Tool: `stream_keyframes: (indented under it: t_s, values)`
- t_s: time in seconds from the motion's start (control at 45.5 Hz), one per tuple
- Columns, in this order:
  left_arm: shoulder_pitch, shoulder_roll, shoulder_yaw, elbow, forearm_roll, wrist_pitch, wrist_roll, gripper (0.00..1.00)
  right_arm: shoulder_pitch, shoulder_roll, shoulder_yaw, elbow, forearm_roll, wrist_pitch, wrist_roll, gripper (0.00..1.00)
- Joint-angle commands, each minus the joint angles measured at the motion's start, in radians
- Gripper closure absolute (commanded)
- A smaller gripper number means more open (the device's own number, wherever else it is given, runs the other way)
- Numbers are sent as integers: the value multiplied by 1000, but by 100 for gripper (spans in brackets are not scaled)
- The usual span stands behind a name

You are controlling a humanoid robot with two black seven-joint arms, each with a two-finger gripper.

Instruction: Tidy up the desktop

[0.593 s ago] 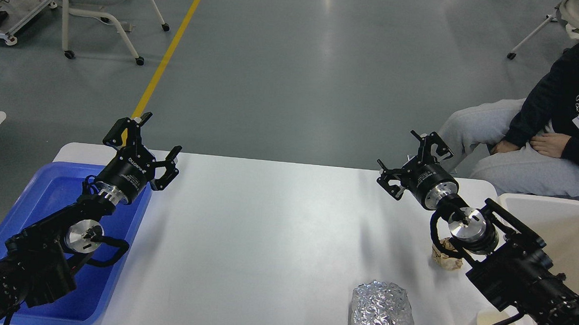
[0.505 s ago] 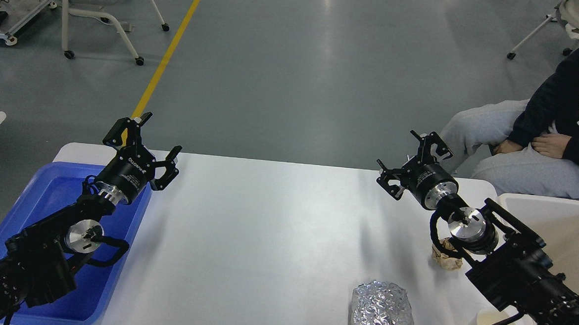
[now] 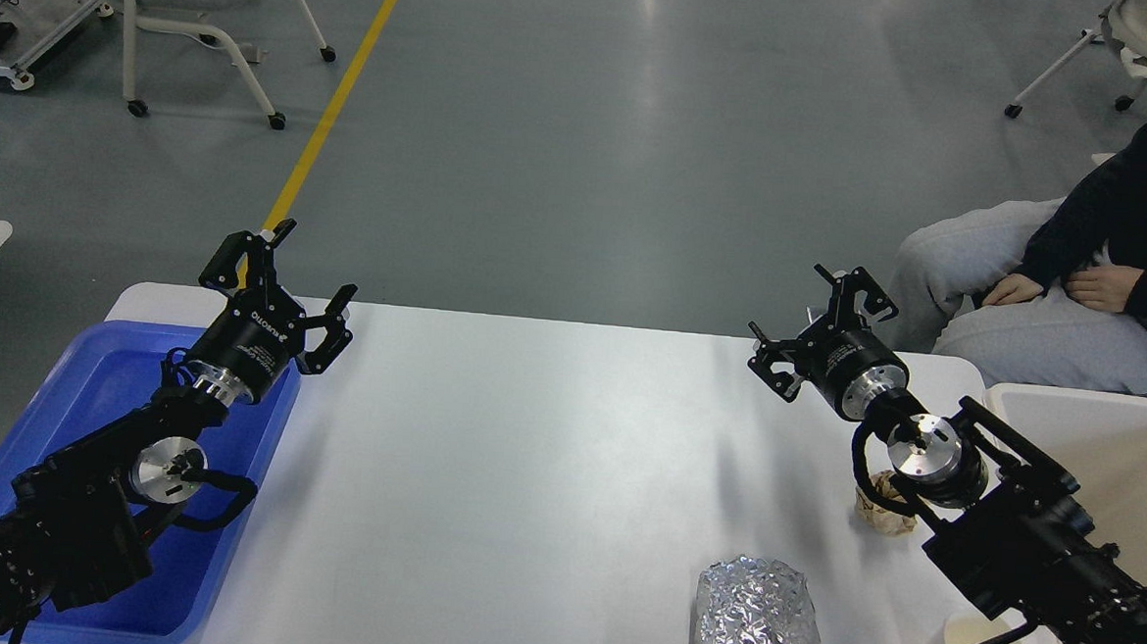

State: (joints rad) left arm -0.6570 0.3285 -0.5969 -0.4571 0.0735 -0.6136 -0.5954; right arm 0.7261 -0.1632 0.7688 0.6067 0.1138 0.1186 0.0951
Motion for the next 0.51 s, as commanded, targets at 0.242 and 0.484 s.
stream_keyframes:
  t_s: [0.242, 0.484]
  values:
    - [0, 0, 0, 0, 0, 0, -6, 0, 1, 14, -20, 10, -97, 6, 2, 0]
    - [0, 0, -1, 0, 0, 0, -6, 0, 22, -39, -49, 102, -200, 3, -6, 0]
